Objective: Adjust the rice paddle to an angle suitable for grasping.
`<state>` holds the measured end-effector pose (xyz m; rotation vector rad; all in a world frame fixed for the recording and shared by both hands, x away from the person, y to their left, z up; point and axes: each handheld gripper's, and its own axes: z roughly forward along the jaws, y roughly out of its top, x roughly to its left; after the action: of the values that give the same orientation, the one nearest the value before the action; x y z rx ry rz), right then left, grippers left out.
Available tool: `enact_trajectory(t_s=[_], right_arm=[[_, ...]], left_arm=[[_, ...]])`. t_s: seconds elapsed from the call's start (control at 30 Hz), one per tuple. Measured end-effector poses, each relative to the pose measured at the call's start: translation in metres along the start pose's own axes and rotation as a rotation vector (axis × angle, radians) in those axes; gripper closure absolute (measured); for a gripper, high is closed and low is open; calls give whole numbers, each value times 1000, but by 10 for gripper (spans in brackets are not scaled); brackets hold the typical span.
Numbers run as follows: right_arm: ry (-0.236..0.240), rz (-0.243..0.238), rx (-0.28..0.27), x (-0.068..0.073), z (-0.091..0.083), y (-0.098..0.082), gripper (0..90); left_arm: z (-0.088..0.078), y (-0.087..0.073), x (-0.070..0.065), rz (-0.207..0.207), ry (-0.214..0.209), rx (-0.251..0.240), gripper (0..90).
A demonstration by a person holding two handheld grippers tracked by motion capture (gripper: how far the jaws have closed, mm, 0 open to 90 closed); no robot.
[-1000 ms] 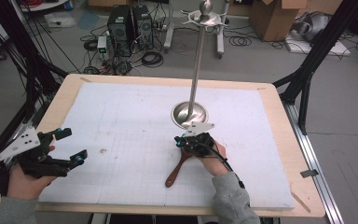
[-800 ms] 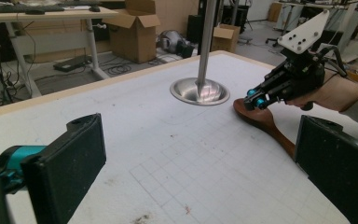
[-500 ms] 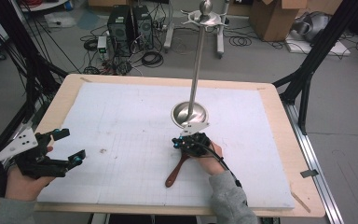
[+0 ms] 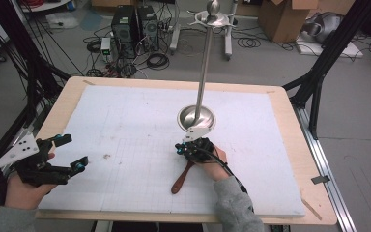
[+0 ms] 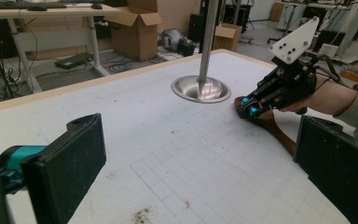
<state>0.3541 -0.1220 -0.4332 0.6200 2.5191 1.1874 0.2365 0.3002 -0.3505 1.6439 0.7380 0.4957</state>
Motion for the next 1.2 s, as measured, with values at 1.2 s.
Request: enact_trajectory(t_s=[1.2], right_arm=[[-62,29,116,-6,7,-4,894]], left_arm=[[-3,-1,-1,-11,-14,1,28]])
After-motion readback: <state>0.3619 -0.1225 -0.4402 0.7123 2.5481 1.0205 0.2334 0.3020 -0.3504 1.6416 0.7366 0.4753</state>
